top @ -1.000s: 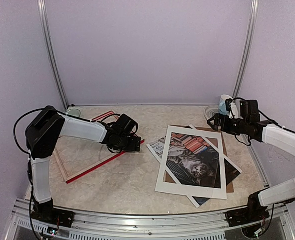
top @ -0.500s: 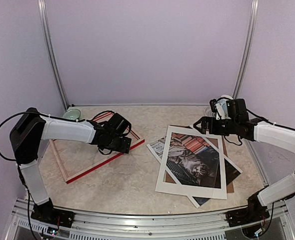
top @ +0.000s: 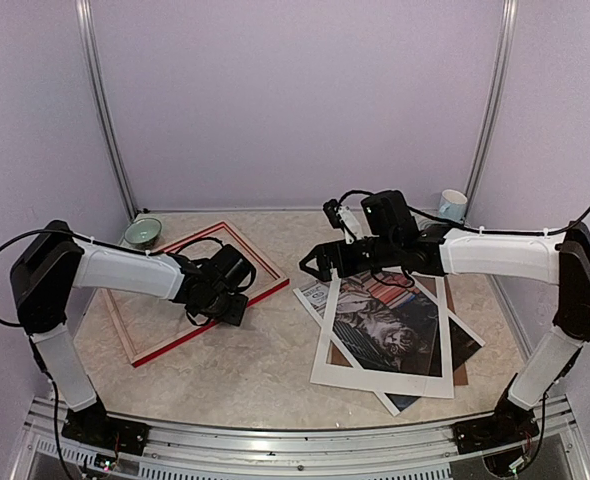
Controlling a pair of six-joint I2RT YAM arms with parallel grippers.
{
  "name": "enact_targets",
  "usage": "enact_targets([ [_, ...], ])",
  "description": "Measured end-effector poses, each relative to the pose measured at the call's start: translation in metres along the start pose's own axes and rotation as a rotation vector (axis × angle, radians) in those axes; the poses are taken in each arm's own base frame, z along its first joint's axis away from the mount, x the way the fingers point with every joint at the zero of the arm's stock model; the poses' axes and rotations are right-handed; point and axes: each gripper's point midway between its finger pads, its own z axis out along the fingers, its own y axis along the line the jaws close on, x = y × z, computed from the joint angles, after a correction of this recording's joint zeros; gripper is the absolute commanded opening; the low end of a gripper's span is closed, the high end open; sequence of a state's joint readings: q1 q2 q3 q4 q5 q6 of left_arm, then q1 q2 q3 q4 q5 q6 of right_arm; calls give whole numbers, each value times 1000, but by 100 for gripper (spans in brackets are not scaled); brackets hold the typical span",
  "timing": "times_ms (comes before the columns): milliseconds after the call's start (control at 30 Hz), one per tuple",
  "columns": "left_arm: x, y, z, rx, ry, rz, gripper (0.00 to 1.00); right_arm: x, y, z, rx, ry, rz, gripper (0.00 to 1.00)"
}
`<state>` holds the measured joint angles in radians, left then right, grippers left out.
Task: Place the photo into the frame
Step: Adjust the frame body at the center of the board.
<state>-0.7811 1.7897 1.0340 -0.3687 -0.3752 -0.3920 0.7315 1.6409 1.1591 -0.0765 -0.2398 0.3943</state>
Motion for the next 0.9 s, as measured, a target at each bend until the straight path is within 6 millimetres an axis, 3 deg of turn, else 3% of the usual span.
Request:
enact_targets([
  [167, 1, 1, 0, -1, 1, 0, 52, 2, 15, 12, -20, 13, -19, 99],
  [600, 7, 2, 2, -2, 14, -2, 49, 3, 4, 11, 41, 3, -31, 99],
  [900, 6, 2, 2, -4, 9, -59, 40, 5, -1, 10, 66, 6, -47, 99],
])
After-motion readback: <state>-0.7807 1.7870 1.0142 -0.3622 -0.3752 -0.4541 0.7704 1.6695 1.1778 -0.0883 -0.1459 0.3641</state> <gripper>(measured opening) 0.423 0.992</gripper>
